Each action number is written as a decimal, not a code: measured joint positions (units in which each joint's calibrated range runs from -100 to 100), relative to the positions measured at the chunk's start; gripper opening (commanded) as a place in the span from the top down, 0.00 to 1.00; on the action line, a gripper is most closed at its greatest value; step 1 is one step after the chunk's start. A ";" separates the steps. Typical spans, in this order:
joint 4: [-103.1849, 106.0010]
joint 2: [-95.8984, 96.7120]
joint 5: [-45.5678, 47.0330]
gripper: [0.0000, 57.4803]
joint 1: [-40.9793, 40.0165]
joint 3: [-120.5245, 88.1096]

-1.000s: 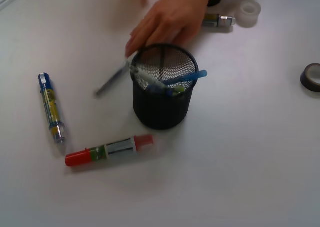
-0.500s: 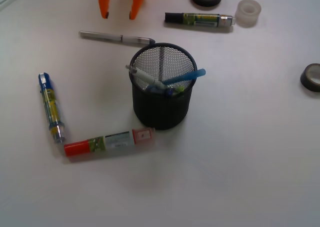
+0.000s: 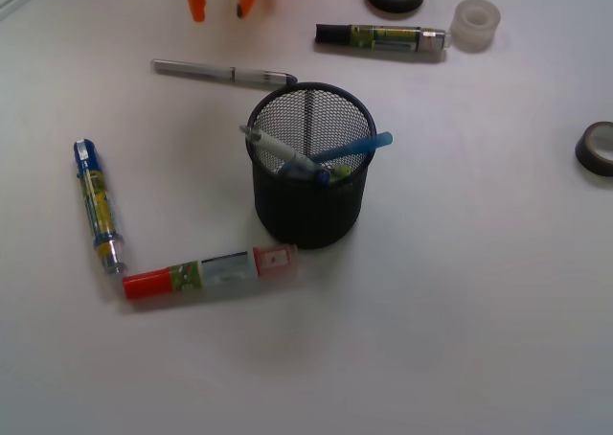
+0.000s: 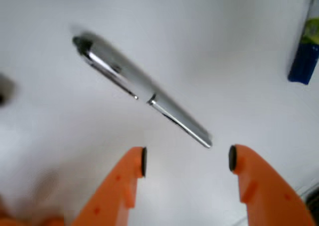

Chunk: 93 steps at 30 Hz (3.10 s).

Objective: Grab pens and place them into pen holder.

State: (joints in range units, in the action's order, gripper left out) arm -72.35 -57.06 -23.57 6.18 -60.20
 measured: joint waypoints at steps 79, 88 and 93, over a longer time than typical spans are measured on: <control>72.40 13.24 -25.93 0.99 -10.80 5.30; 98.92 27.00 -26.86 0.96 -14.13 -5.30; 107.30 34.67 -26.91 0.73 -15.24 -5.30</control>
State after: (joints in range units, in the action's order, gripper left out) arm 34.95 -22.39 -50.48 -9.06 -65.50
